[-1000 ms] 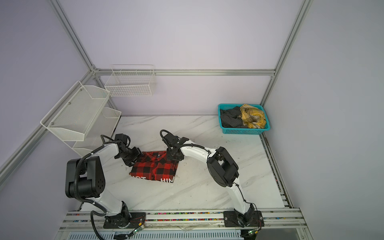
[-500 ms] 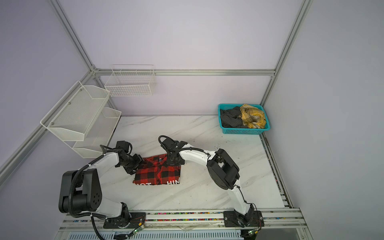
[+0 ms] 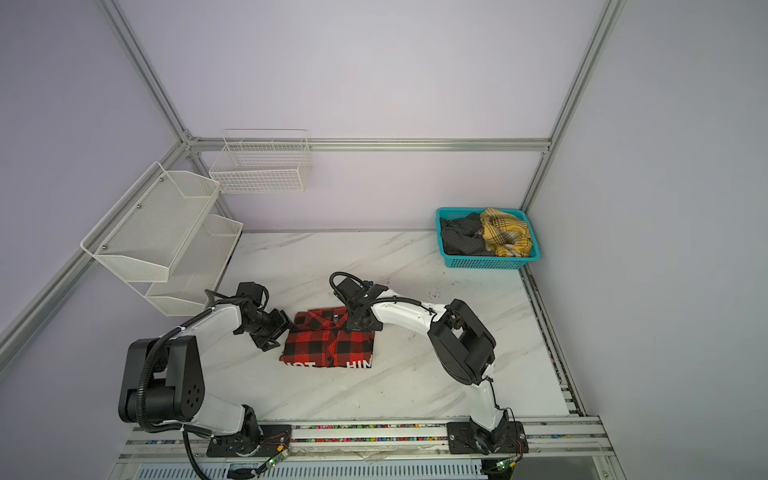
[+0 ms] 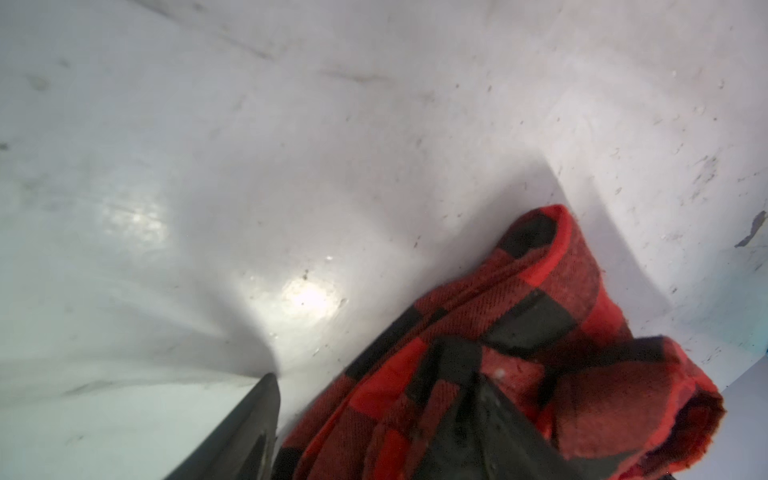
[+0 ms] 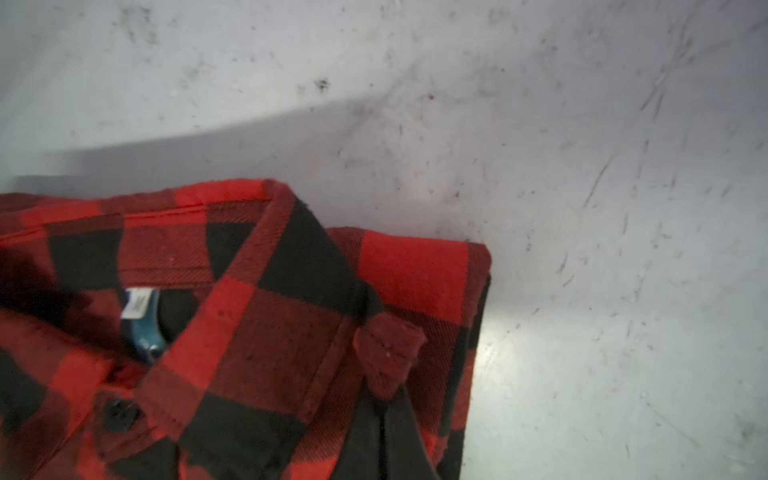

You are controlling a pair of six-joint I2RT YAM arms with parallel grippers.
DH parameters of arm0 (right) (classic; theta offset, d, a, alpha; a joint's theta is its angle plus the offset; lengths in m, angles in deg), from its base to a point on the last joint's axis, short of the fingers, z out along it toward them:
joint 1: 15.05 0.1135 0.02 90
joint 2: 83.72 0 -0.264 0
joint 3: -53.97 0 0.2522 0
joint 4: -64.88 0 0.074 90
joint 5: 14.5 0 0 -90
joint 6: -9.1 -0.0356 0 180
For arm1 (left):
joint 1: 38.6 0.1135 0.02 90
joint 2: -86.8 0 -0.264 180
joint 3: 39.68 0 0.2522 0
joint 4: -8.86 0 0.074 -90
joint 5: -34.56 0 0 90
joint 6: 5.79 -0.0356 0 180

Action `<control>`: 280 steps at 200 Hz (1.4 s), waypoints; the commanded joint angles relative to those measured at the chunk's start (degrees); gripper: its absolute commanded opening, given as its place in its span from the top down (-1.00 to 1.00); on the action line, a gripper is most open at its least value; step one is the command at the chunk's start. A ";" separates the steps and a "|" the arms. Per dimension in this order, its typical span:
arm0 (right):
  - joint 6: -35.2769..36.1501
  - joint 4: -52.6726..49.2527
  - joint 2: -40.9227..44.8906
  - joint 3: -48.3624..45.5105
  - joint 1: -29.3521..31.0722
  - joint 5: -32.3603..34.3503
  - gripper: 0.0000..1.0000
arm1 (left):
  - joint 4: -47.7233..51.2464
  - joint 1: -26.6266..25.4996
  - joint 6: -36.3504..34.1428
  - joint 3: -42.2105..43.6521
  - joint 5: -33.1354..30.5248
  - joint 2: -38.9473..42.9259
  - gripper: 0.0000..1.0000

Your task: Fold and stack the long sleeve shirts

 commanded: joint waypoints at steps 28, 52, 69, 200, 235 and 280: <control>-2.03 1.31 0.20 -3.69 -1.11 4.33 0.83 | 4.90 -0.39 -0.72 -2.44 -3.32 8.28 -0.39; -1.67 1.28 0.88 -3.63 -1.91 5.18 0.63 | 5.67 -1.83 -1.68 -3.78 0.71 11.29 -0.29; -1.05 -1.23 1.67 -1.20 -1.91 6.47 0.46 | 5.58 -4.34 -2.40 -3.74 4.25 13.14 -0.19; -4.74 -13.29 5.13 5.16 5.07 12.10 0.24 | -0.49 -12.93 -4.59 1.57 15.45 8.33 0.36; -9.05 -6.66 6.66 -0.94 6.26 6.45 0.41 | -1.81 -12.93 -5.61 -0.06 14.23 3.00 0.39; -8.03 0.46 6.15 -9.48 3.58 2.97 0.50 | -3.62 -13.11 -6.34 0.36 13.65 -0.96 0.44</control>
